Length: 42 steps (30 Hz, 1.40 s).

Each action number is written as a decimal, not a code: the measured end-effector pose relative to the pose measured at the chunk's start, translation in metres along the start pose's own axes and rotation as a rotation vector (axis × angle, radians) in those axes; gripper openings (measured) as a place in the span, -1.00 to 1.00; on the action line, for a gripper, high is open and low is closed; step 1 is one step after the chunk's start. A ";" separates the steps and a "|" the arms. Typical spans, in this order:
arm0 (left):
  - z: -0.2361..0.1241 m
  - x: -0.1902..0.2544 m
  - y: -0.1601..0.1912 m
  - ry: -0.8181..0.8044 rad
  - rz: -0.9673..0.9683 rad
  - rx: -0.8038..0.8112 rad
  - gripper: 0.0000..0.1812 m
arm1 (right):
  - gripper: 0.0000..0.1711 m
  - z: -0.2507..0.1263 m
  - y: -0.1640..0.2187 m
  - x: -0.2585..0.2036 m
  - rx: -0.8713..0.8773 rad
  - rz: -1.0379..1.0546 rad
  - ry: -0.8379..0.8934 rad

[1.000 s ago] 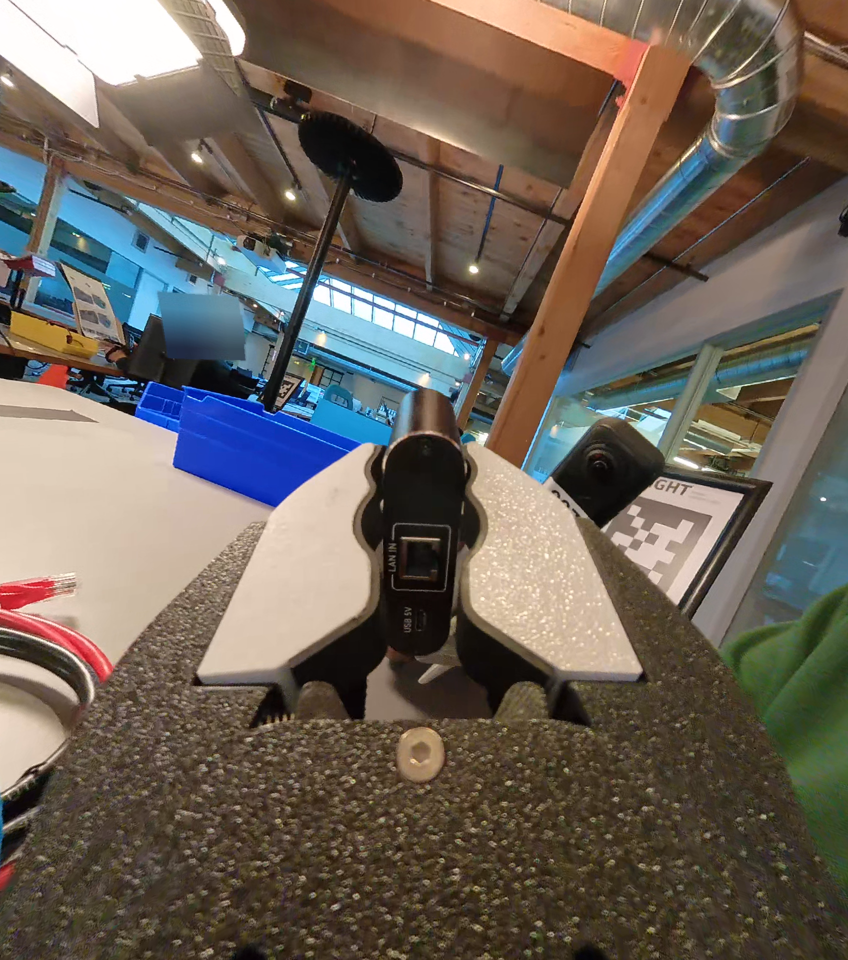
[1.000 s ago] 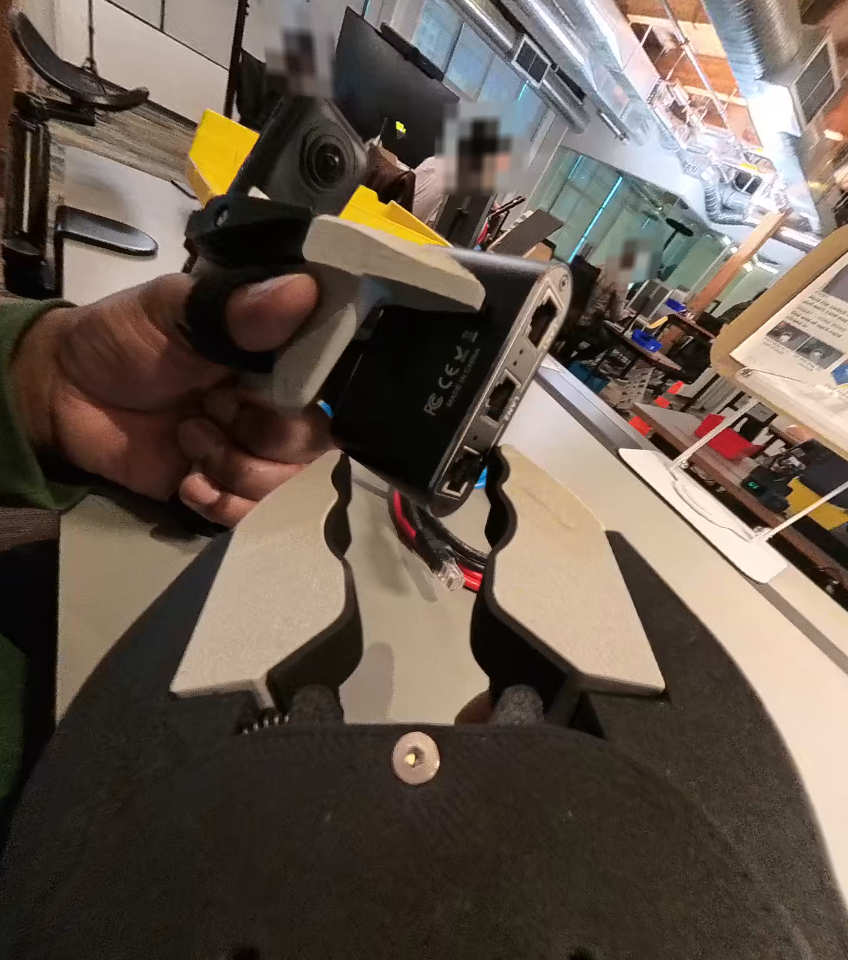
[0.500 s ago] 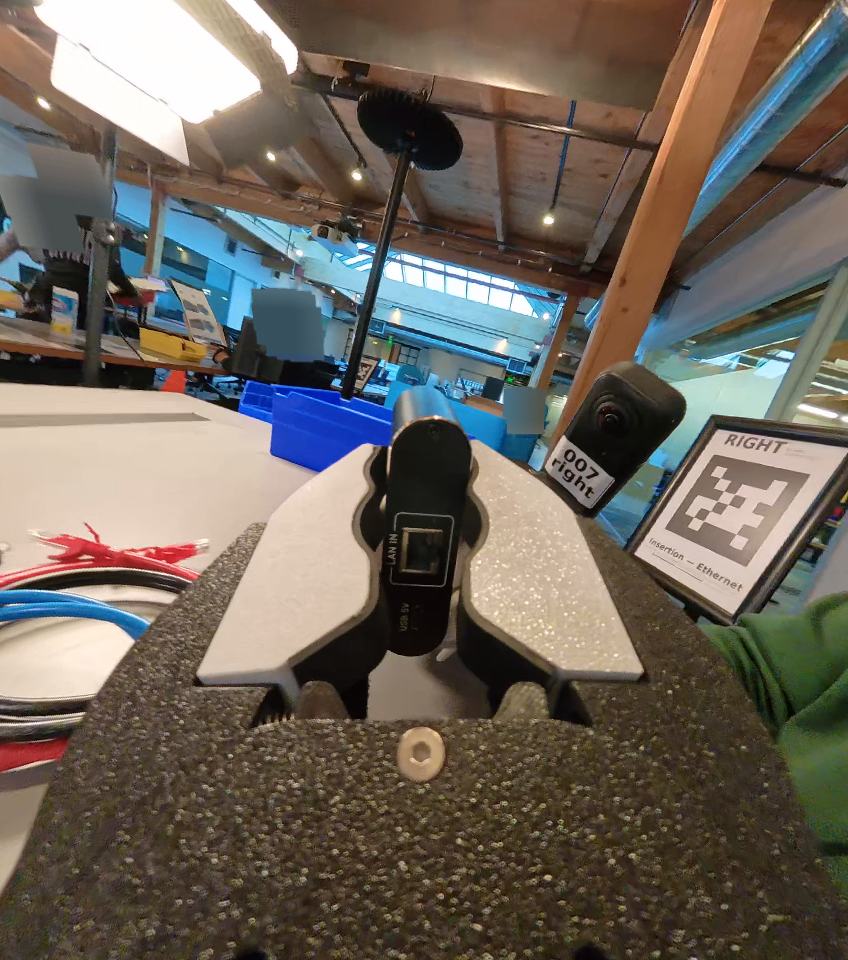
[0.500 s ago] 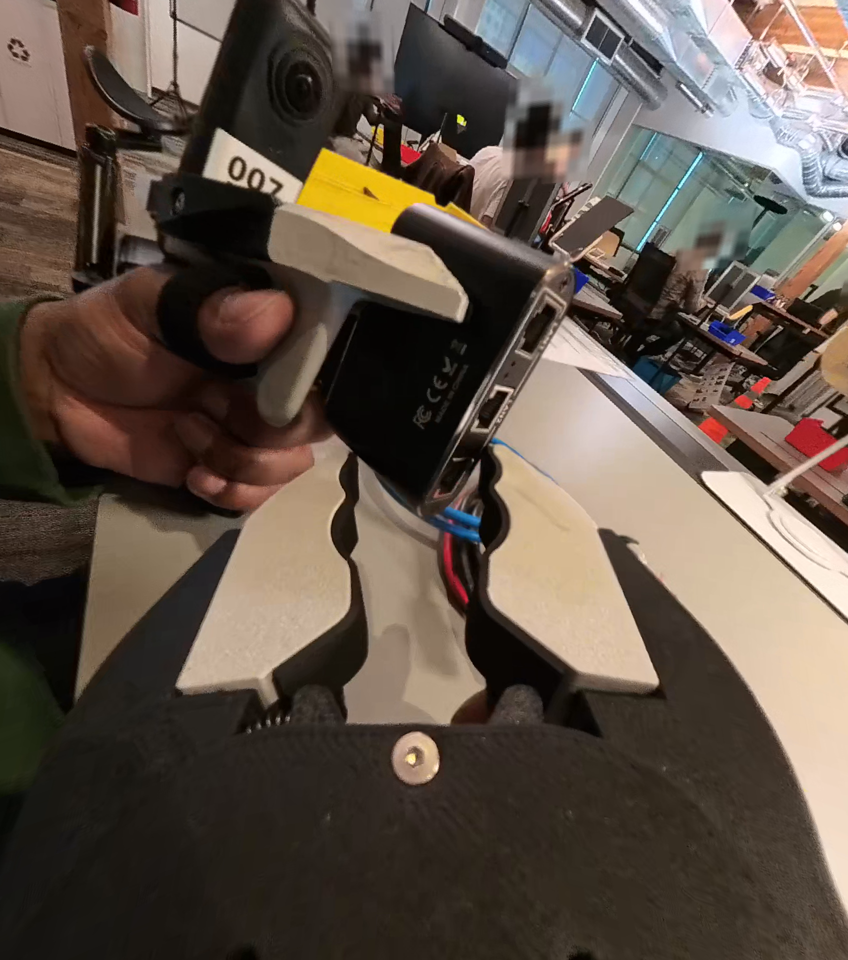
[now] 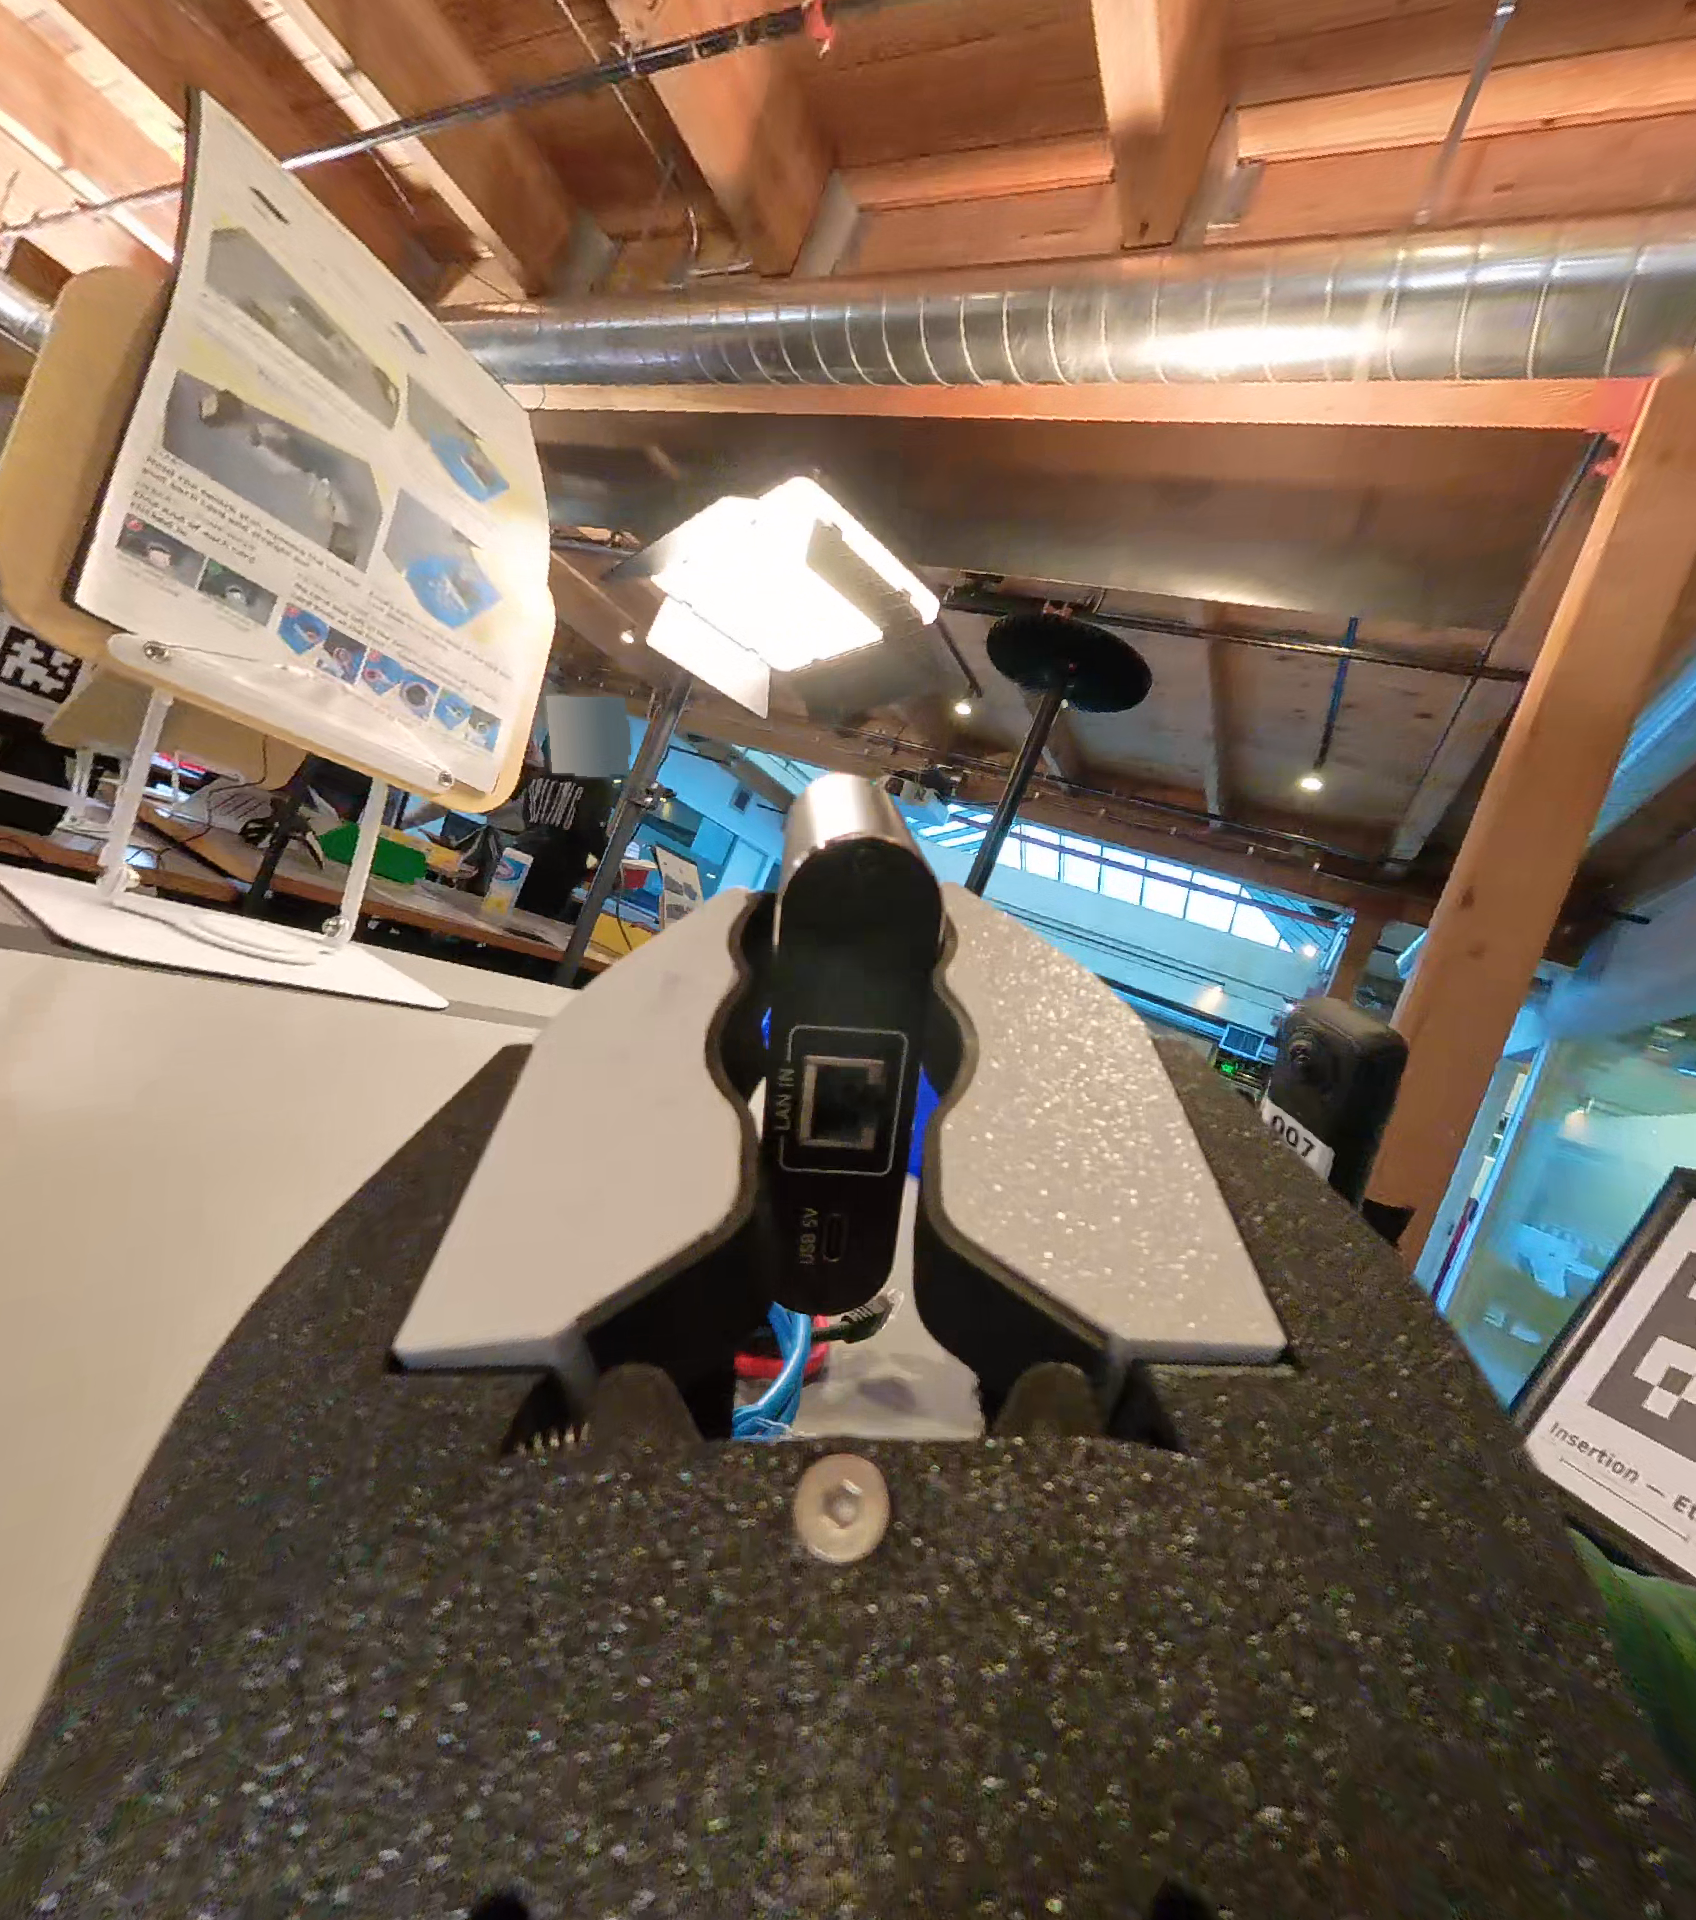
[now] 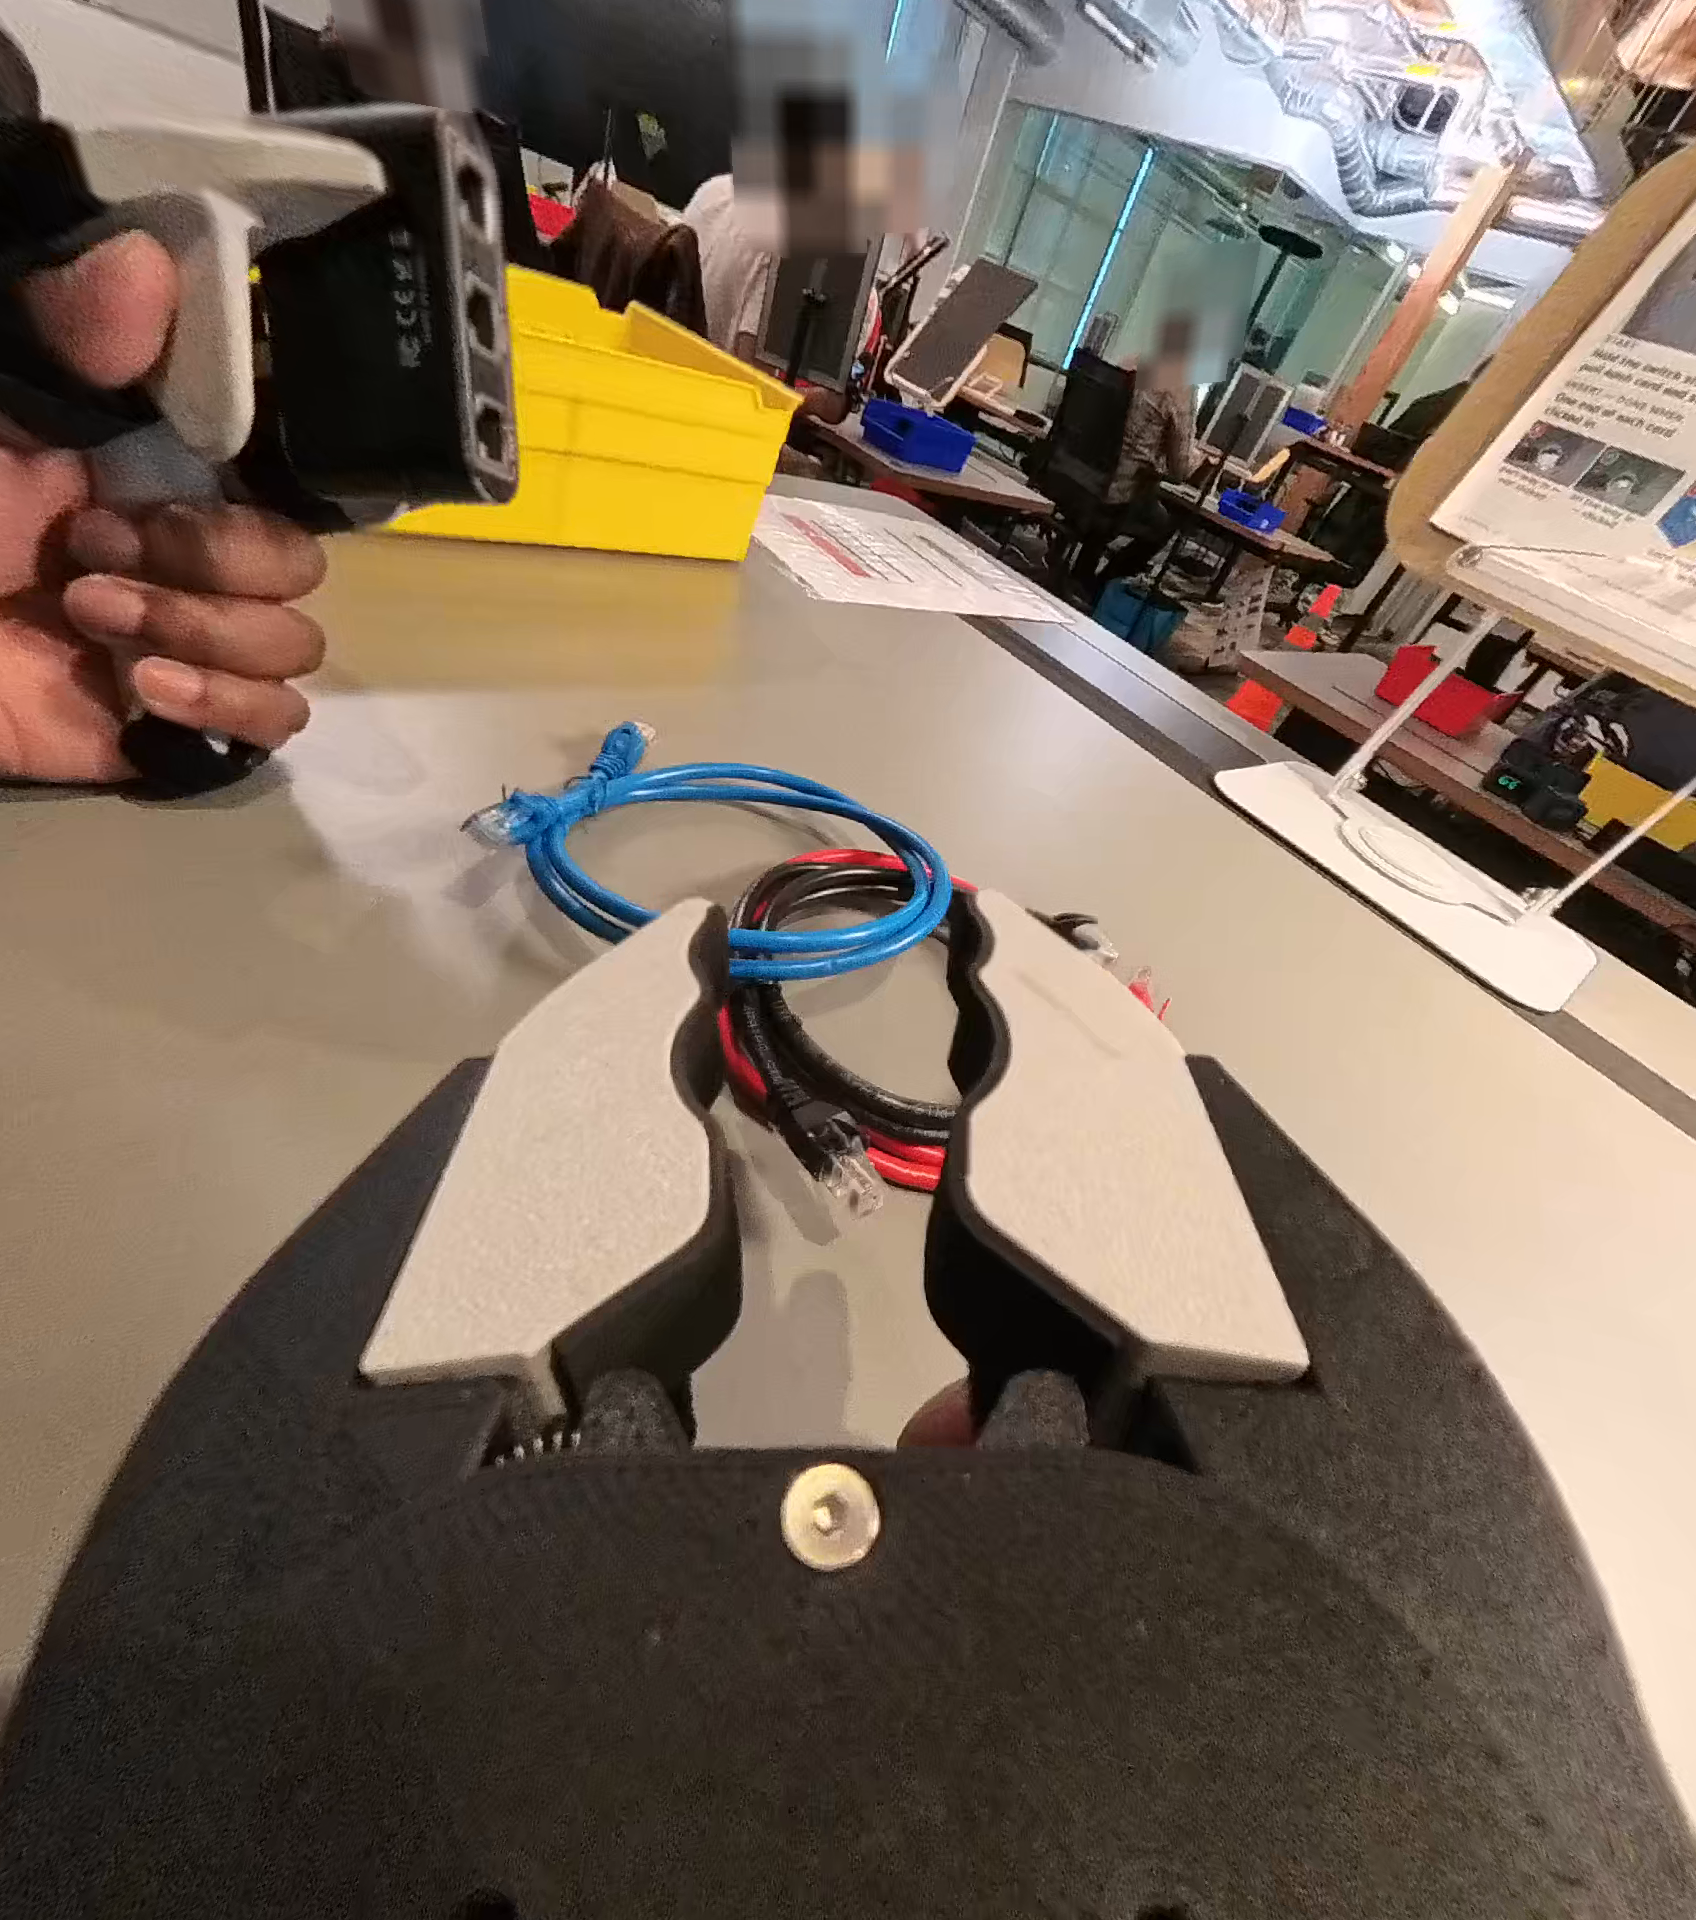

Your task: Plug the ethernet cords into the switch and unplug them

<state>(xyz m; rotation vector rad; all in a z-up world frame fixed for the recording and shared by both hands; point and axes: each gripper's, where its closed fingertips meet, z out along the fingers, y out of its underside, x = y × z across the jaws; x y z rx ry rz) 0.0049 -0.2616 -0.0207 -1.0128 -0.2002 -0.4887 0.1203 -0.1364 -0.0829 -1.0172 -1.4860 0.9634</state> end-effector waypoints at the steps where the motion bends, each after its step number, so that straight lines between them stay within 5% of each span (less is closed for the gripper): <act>1: 0.001 -0.001 0.002 -0.001 -0.006 -0.010 -0.70 | -0.52 0.002 0.003 -0.004 -0.024 -0.017 -0.008; 11: 0.002 -0.004 0.004 -0.027 -0.005 -0.011 -0.70 | -0.49 0.049 -0.003 -0.071 -0.128 -0.001 -0.236; 17: 0.000 -0.004 0.001 -0.023 -0.015 0.009 -0.70 | -0.41 0.080 0.020 -0.102 -0.320 -0.228 -0.240; 25: 0.000 -0.004 0.002 -0.017 -0.025 0.005 -0.70 | -0.81 0.094 0.028 -0.089 -0.354 -0.380 -0.110; 32: 0.001 -0.004 0.002 -0.018 -0.022 0.004 -0.70 | -0.88 0.057 0.004 -0.051 -0.178 -0.282 0.055; 37: 0.001 -0.004 0.002 -0.018 -0.018 0.003 -0.70 | -0.90 0.002 -0.042 0.021 0.045 -0.130 0.260; 42: 0.001 -0.004 0.002 -0.017 -0.018 -0.002 -0.70 | -0.89 -0.054 -0.062 0.081 0.030 -0.191 0.446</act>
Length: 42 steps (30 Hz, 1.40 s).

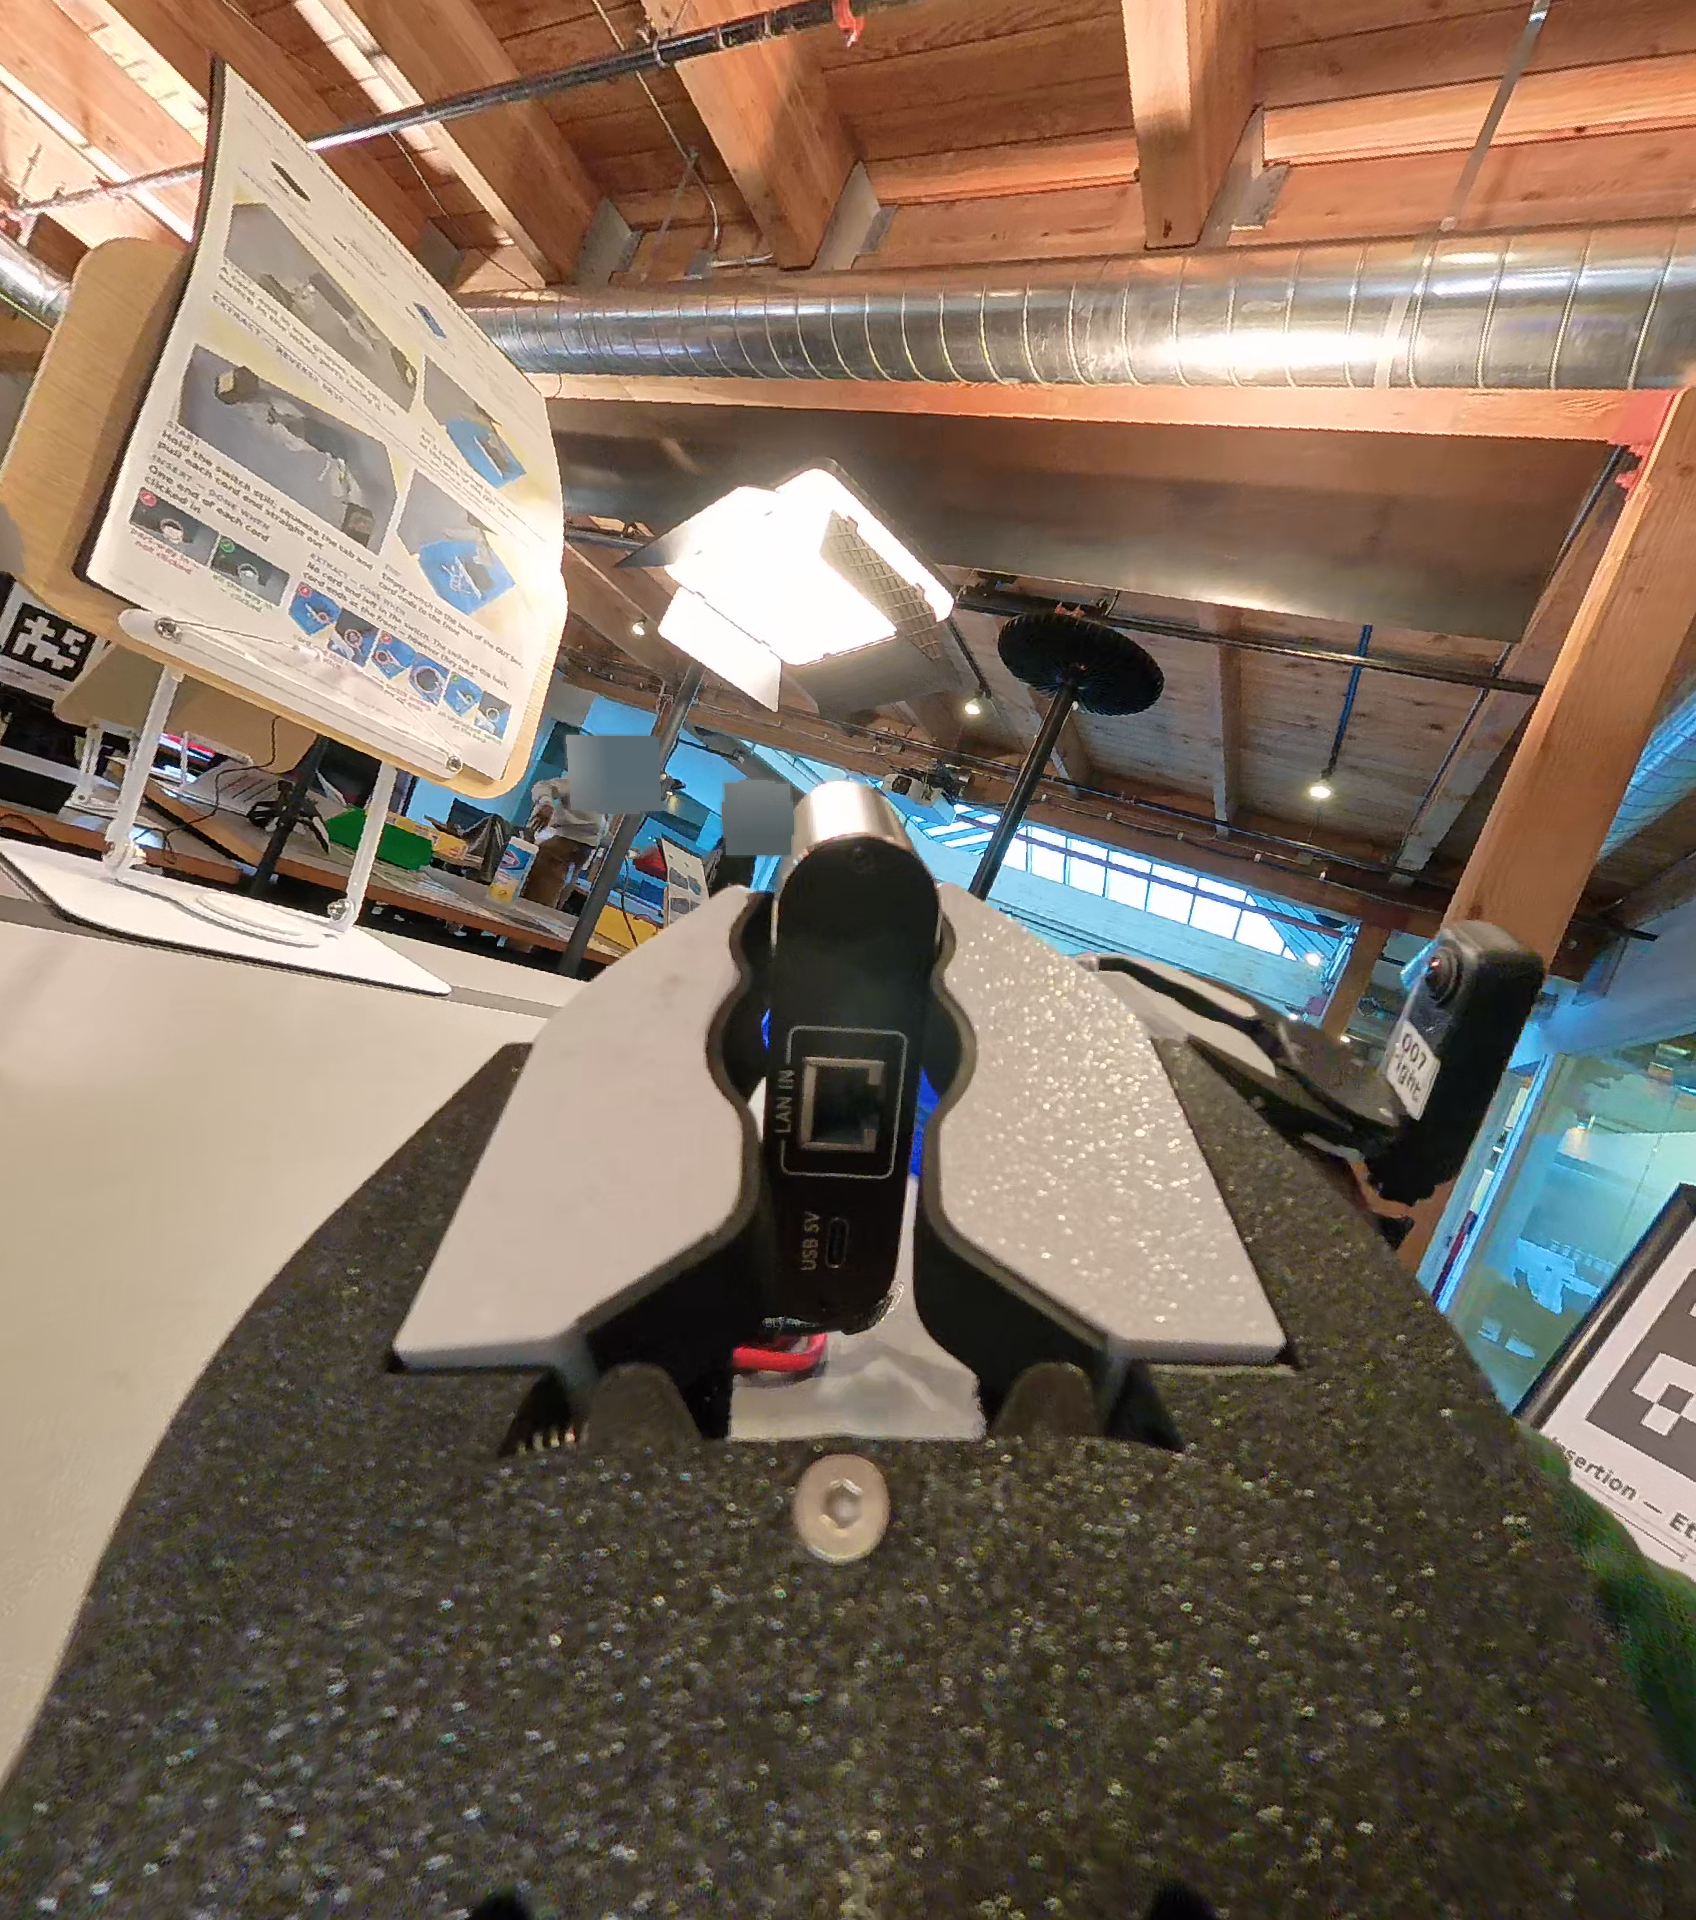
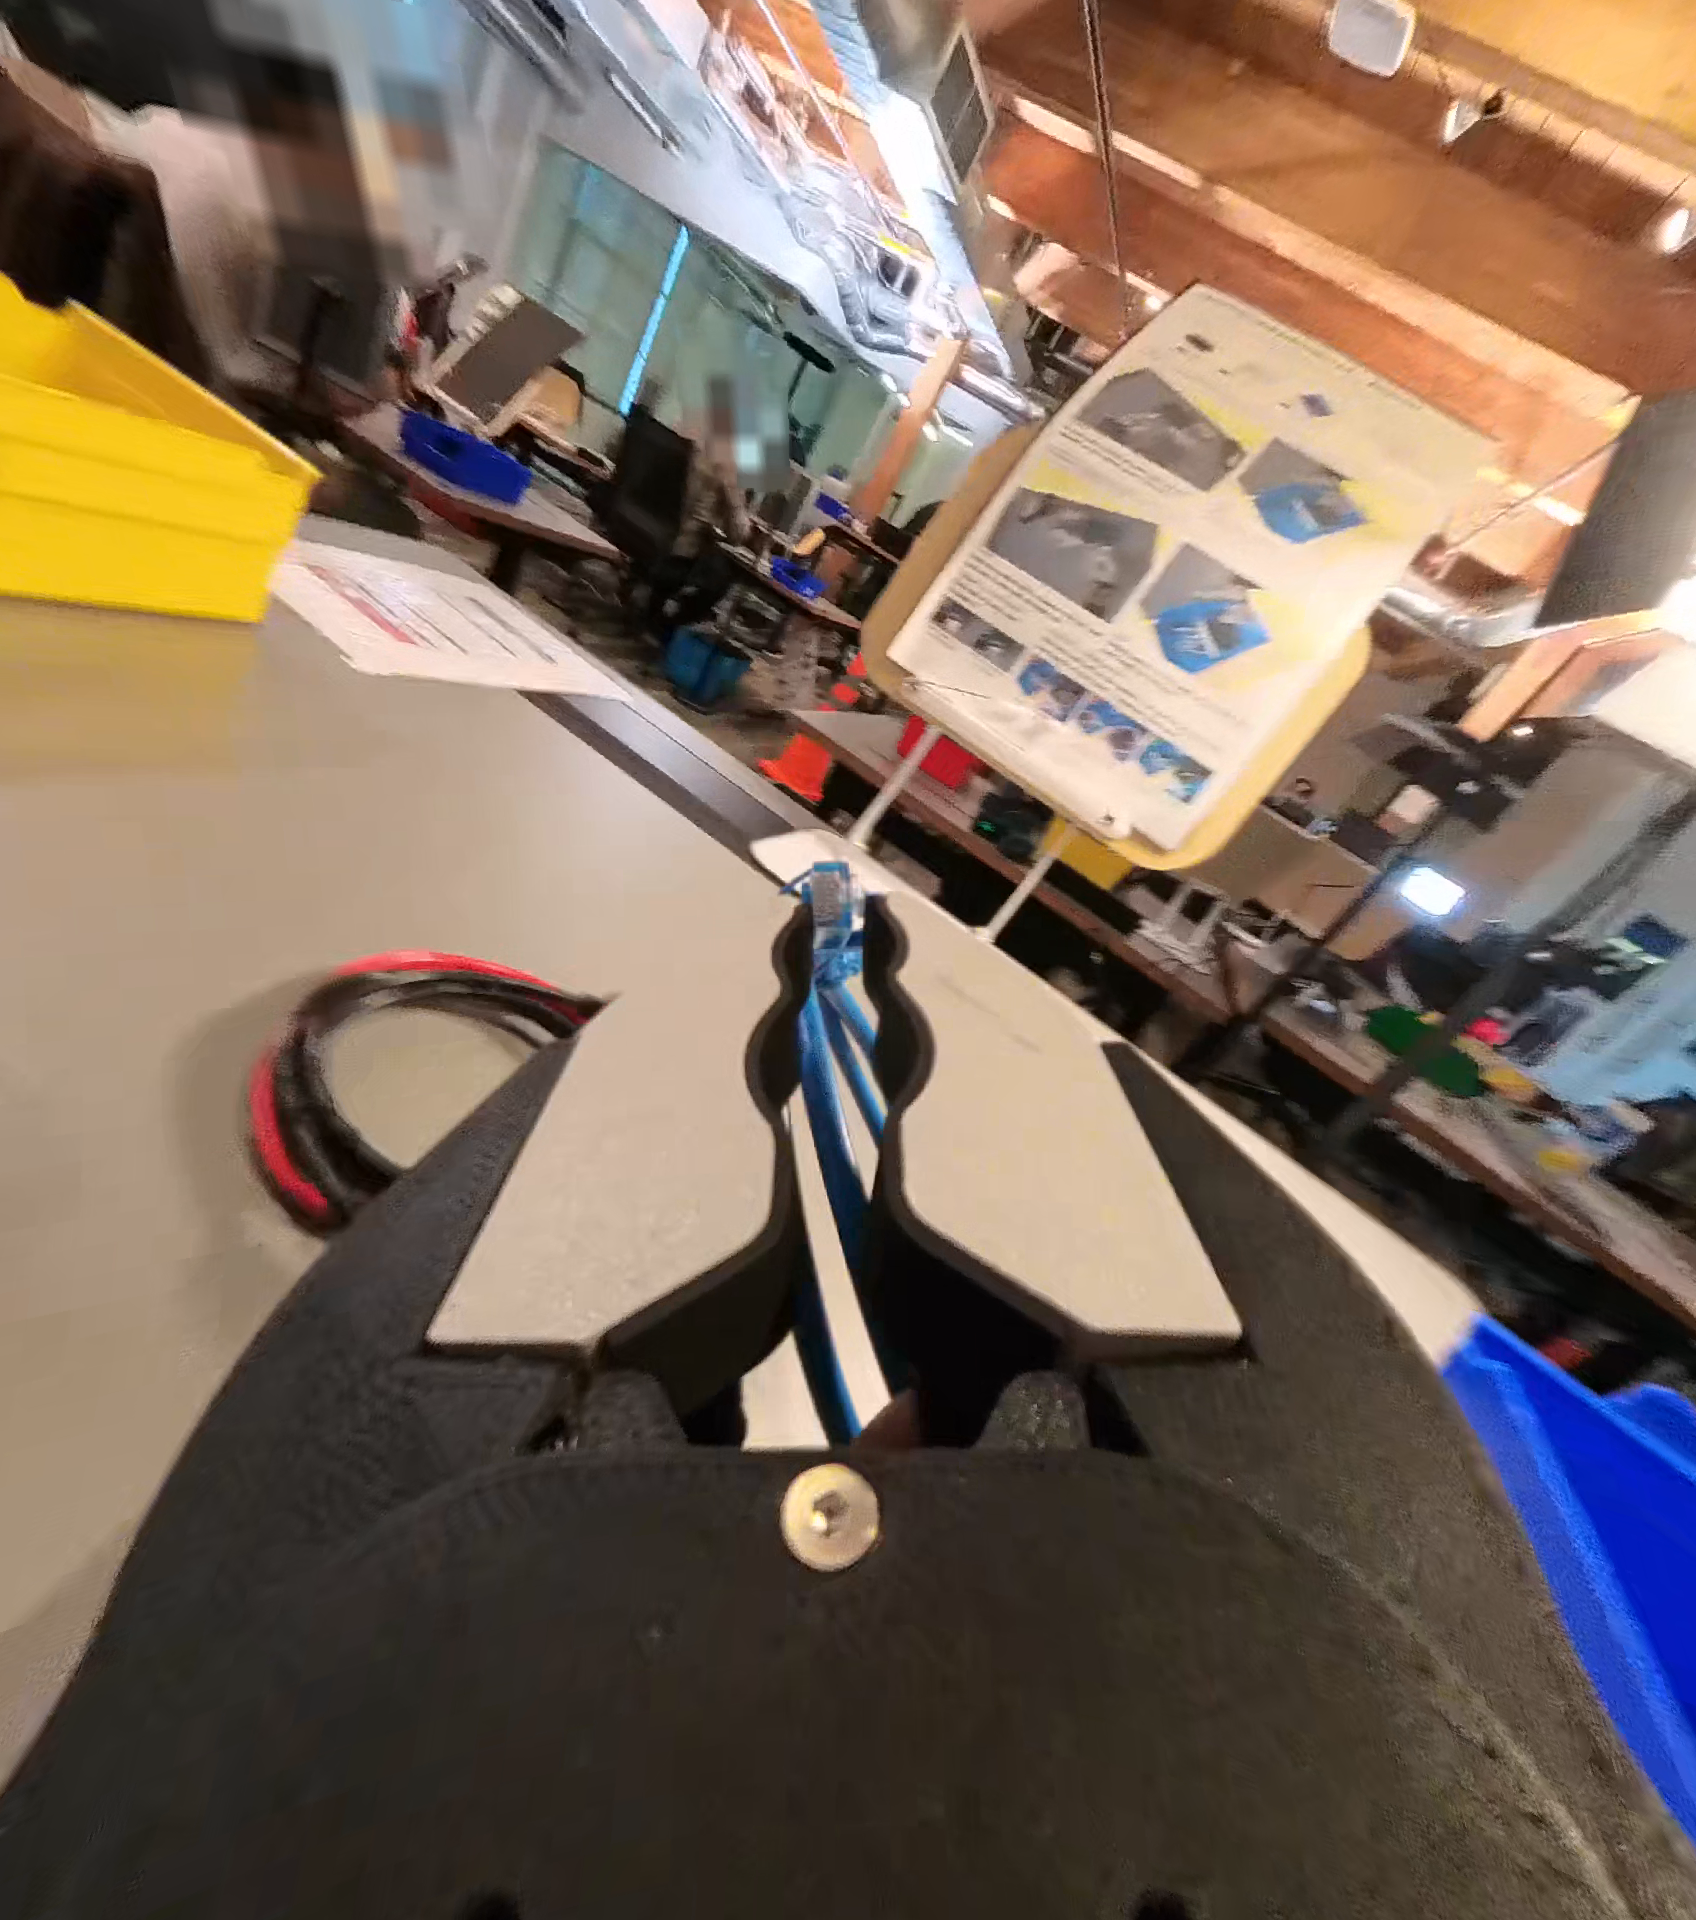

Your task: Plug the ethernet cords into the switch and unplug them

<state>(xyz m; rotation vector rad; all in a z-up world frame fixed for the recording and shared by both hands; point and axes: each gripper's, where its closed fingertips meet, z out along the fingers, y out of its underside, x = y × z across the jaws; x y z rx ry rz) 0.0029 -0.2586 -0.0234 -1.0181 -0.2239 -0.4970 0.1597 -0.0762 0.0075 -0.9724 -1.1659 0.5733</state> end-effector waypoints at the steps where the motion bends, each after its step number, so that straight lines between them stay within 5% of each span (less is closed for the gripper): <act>1: 0.000 0.000 0.000 0.001 0.002 -0.001 -0.70 | -0.89 -0.008 0.004 0.009 -0.020 -0.047 0.019; 5: 0.002 -0.001 0.002 -0.006 -0.002 -0.013 -0.70 | -0.90 -0.030 0.051 0.032 -0.211 -0.187 0.094; 9: 0.002 -0.001 0.002 -0.013 0.009 -0.010 -0.70 | -0.88 -0.034 0.093 0.012 -0.456 -0.108 -0.052; 14: 0.002 -0.001 0.002 -0.009 0.008 -0.010 -0.70 | -0.66 -0.040 0.077 -0.024 -0.387 0.105 -0.326; 19: 0.003 0.000 0.004 0.000 0.004 -0.023 -0.70 | -0.61 -0.047 0.072 0.001 -0.308 0.239 -0.350; 27: 0.005 0.001 0.006 0.000 0.004 -0.036 -0.70 | -0.63 -0.070 0.175 -0.020 -0.806 0.051 -0.446; 28: 0.005 0.001 0.006 -0.001 0.004 -0.037 -0.70 | -0.77 -0.071 0.176 -0.032 -0.825 0.026 -0.478; 31: 0.005 0.001 0.006 -0.002 0.008 -0.037 -0.71 | -0.79 -0.070 0.151 -0.073 -0.759 0.033 -0.624; 33: 0.005 0.002 0.006 -0.001 0.010 -0.036 -0.71 | -0.61 -0.074 0.138 -0.093 -0.710 0.009 -0.712; 39: 0.004 0.003 0.007 0.003 0.012 -0.039 -0.70 | -0.60 -0.052 0.141 -0.040 -0.662 0.086 -0.483; 42: 0.006 0.003 0.008 0.005 0.008 -0.048 -0.70 | -0.54 -0.059 0.149 -0.040 -0.674 0.122 -0.526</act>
